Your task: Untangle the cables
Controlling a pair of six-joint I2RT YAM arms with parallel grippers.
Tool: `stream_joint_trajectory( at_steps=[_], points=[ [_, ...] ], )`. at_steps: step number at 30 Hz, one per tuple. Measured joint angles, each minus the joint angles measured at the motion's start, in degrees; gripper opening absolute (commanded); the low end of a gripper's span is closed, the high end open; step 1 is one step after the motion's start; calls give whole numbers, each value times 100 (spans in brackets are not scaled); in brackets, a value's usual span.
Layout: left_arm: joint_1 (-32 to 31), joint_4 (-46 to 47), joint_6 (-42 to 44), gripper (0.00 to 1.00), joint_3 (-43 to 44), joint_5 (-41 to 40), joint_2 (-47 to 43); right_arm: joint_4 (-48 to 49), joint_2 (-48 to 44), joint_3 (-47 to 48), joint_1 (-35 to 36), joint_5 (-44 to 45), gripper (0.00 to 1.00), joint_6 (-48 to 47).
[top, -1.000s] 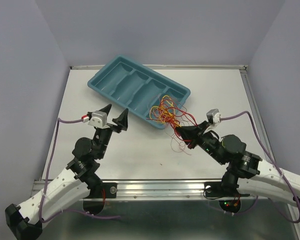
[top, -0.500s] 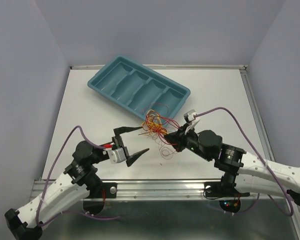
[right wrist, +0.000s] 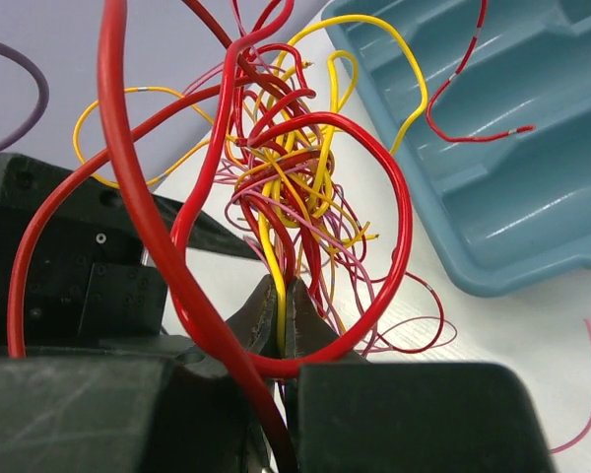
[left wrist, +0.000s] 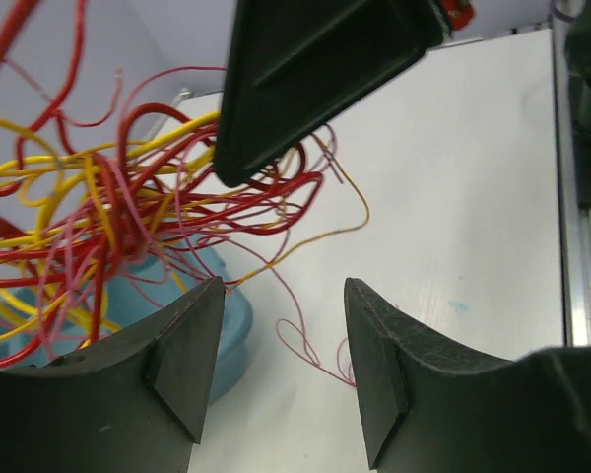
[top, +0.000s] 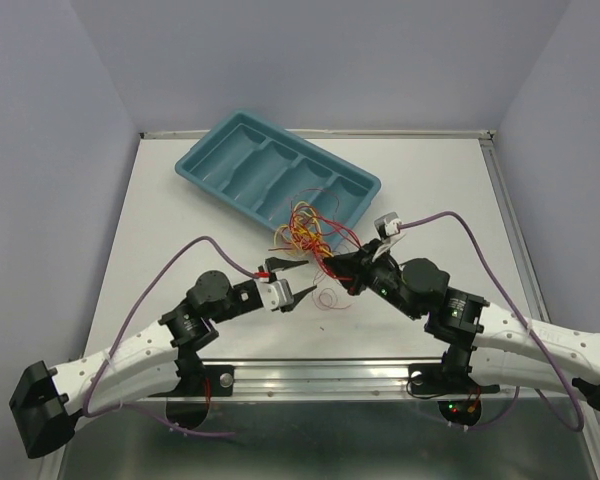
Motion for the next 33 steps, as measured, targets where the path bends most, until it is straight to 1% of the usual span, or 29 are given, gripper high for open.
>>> stream_joint_trajectory(
  at_steps=[3, 6, 9, 12, 15, 22, 28, 31, 33],
  points=[
    [2, 273, -83, 65, -2, -424, -133, 114, 26, -2, 0, 42, 1, 0],
    [2, 463, -127, 69, -85, -636, -531, 151, 55, -11, 0, 162, 1, 11],
    [0, 623, -125, 69, -201, -743, -935, 157, 55, -37, 0, 299, 1, 11],
    [0, 809, -118, 67, -236, -876, -1099, 160, 55, -46, 0, 350, 1, 11],
    [0, 968, -98, 66, -236, -994, -946, 219, 81, -46, 0, 350, 1, 11],
    [-48, 988, 31, 65, -236, -1322, -306, 286, 321, -46, 0, 330, 1, 11],
    [-109, 1141, 127, 65, -236, -1644, -184, 334, 485, -46, 0, 192, 1, 13],
    [-120, 1259, 170, 62, -236, -1790, -125, 428, 562, -46, 0, 96, 1, 15],
    [-122, 1309, 208, 56, -236, -1851, -63, 472, 599, -46, 0, 17, 1, 20]
  ],
)
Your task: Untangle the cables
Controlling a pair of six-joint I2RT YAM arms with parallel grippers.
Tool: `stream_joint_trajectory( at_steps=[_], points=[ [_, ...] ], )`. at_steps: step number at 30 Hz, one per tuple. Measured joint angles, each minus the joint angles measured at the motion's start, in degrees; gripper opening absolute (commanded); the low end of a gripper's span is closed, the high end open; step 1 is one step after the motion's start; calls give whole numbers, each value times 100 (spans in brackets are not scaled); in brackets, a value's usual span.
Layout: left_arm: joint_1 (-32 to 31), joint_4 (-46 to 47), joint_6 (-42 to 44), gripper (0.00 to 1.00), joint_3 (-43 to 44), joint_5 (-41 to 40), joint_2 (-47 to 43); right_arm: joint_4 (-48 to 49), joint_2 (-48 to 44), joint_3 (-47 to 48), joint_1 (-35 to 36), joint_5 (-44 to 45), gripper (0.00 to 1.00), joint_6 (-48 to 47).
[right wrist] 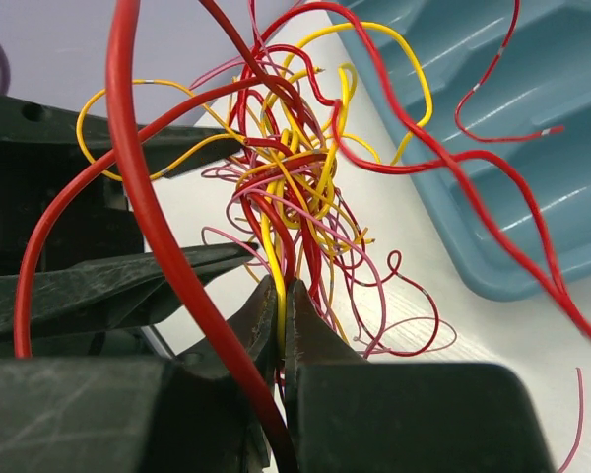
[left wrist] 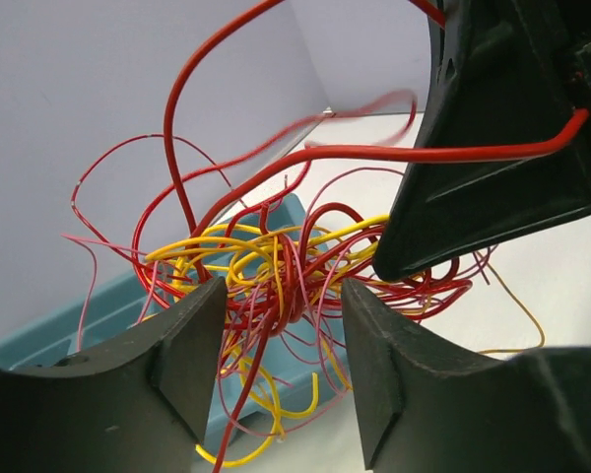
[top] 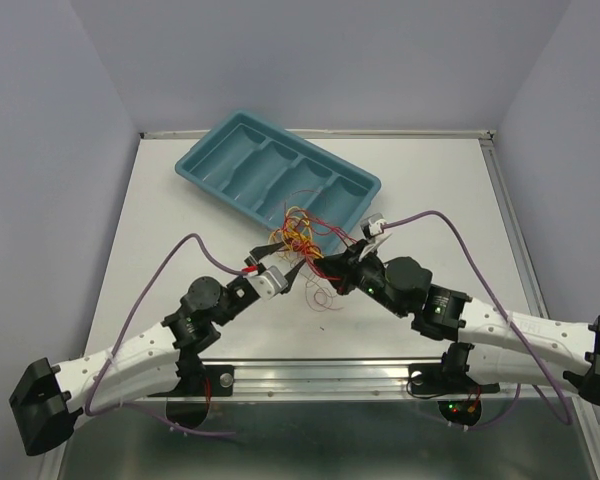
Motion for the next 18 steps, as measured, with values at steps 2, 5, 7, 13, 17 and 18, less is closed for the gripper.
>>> stream_joint_trajectory(
  at_steps=[2, 5, 7, 13, 17, 18],
  points=[
    [-4, 35, 44, 47, 0, -46, 109, 63, 17, 0, 0, -87, 1, 13],
    [-15, 92, 122, 41, 0, -151, 278, 109, 20, 0, 0, -181, 1, 15],
    [-48, 146, 188, 39, 0, -249, 420, 114, 20, 0, 0, -269, 1, 17],
    [-111, 282, 321, 13, 0, -570, 599, 199, 122, 0, -2, -485, 1, 42],
    [-173, 284, 372, 0, 0, -949, 601, 286, 343, 4, -13, -691, 1, 61],
    [-199, 278, 378, 0, 0, -1137, 621, 315, 428, 4, -26, -750, 0, 61]
  ],
)
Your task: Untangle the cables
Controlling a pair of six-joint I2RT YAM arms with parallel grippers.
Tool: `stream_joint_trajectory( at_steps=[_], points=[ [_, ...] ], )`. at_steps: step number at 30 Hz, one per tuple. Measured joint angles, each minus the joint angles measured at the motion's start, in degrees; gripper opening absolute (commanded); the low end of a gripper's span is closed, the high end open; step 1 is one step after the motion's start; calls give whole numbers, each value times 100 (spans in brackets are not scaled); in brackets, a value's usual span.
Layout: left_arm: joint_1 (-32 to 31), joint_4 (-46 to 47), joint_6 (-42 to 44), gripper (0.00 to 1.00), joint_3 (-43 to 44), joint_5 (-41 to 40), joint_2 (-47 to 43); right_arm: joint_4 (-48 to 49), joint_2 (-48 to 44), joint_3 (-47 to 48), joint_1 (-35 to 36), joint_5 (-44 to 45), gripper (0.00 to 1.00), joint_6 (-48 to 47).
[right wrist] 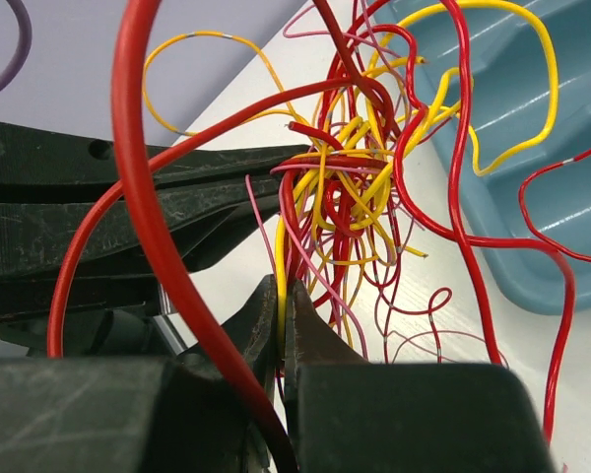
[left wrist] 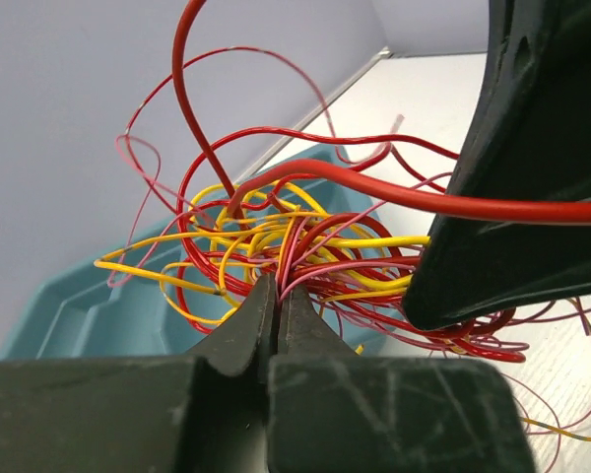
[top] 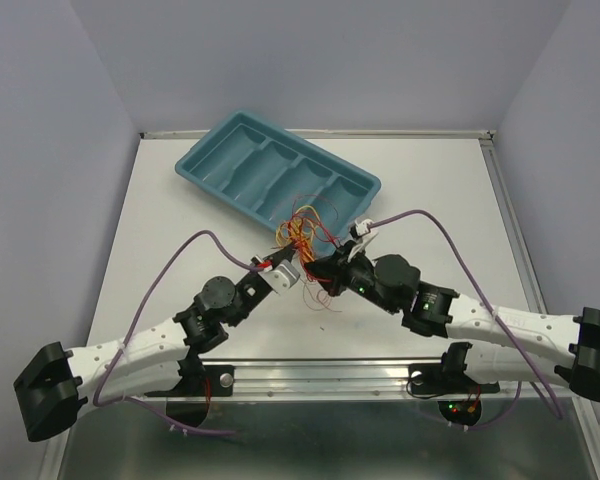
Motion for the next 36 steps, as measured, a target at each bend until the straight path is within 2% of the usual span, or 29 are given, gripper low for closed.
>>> stream_joint_trajectory(
  at_steps=[5, 9, 10, 12, 15, 19, 21, 24, 26, 28, 33, 36],
  points=[
    [-129, 7, -2, 0, 17, -584, 70, 13, 142, 87, -96, -273, 1, -15],
    [-125, -83, -94, 0, 98, -621, -59, 138, 138, 136, -184, -859, 1, -149],
    [-120, -103, -120, 0, 120, -616, -92, 201, 127, 133, -212, -1036, 6, -184],
    [-72, -133, -188, 0, 153, -551, -153, 321, 101, 133, -262, -1342, 10, -251],
    [26, -199, -299, 0, 221, -431, -199, 431, 85, 133, -326, -1639, 21, -337],
    [372, -313, -343, 0, 284, -551, -138, 514, 59, 131, -323, -2277, 22, -389],
    [780, -365, -398, 0, 400, -793, 42, 503, -33, 96, -164, -2988, 28, -374],
    [1056, -380, -597, 0, 614, -592, 245, 619, -146, -98, -168, -3322, 29, -332],
    [1191, -380, -793, 0, 782, -262, 369, 697, -308, -299, -205, -3392, 34, -289],
    [1309, -413, -942, 0, 848, 70, 415, 750, -579, -492, -243, -3331, 49, -249],
    [1499, -787, -1185, 0, 874, 962, 227, 603, -1167, -601, -225, -2573, 50, -251],
    [1766, -1364, -1233, 0, 1032, 1453, 131, 623, -1250, -601, -109, -2157, 54, -299]
  ],
)
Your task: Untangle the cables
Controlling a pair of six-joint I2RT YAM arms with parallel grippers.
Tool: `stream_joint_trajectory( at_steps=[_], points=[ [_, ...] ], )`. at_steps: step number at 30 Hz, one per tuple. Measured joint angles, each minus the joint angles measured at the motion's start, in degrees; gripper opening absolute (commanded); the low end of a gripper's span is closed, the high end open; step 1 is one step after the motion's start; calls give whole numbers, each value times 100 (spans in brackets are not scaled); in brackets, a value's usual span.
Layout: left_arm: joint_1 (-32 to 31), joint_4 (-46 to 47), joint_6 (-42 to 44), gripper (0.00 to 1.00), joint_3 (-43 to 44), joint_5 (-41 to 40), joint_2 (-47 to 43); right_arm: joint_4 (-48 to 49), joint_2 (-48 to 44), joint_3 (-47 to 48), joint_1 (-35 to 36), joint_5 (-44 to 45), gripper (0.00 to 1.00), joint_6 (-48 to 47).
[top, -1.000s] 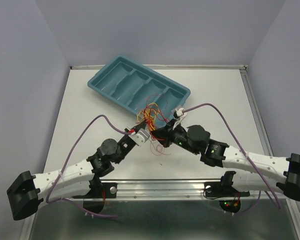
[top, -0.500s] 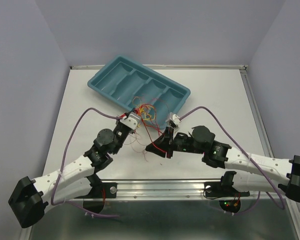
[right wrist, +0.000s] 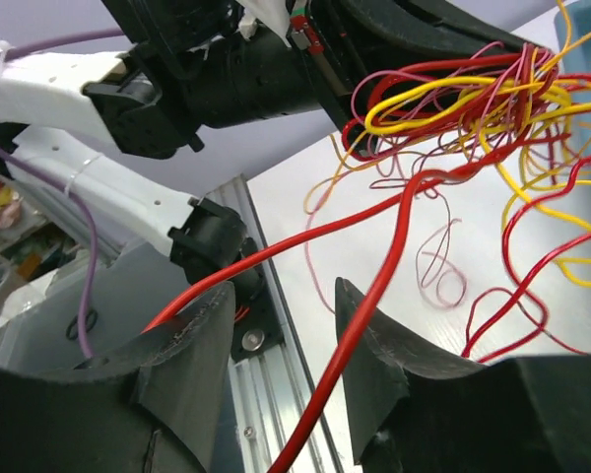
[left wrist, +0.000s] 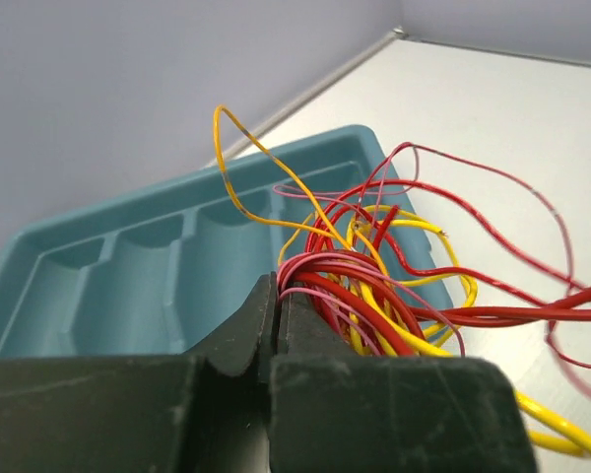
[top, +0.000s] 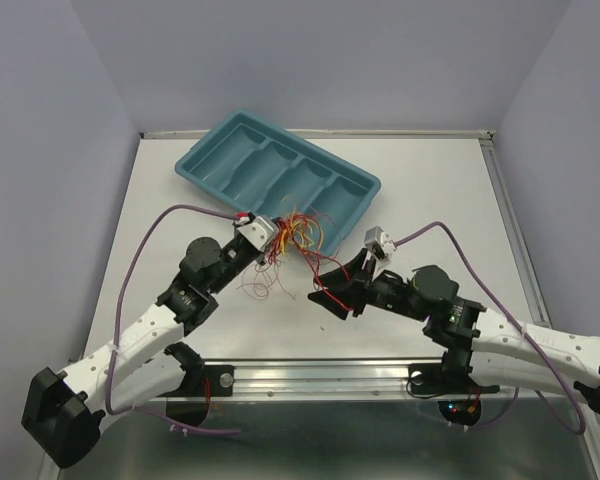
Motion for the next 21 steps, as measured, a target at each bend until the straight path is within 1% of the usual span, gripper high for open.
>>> stream_joint_trajectory(
  at_steps=[3, 4, 5, 10, 14, 16, 19, 21],
  points=[
    [122, -494, -35, 0, 136, 597, -15, 17, 181, 2, 74, 256, 57, -55],
    [129, -638, -39, 0, 140, 894, -31, 15, 269, 2, 83, 321, 65, -72],
    [129, -721, -39, 0, 140, 1060, -46, 9, 396, 2, 92, 404, 69, -81],
    [131, -1276, -2, 0, 140, 2511, -223, -22, 599, 2, 105, 752, 72, -157],
    [129, -1469, 66, 0, 140, 3272, -501, -9, 590, 2, 103, 1025, 72, -181],
    [133, -1517, 98, 0, 140, 3506, -612, -9, 588, 2, 105, 1097, 74, -184],
    [133, -1591, 149, 0, 140, 3871, -669, 4, 592, 2, 105, 1115, 88, -186],
    [133, -1687, 184, 0, 140, 4109, -643, 31, 616, 2, 105, 1102, 88, -188]
  ],
)
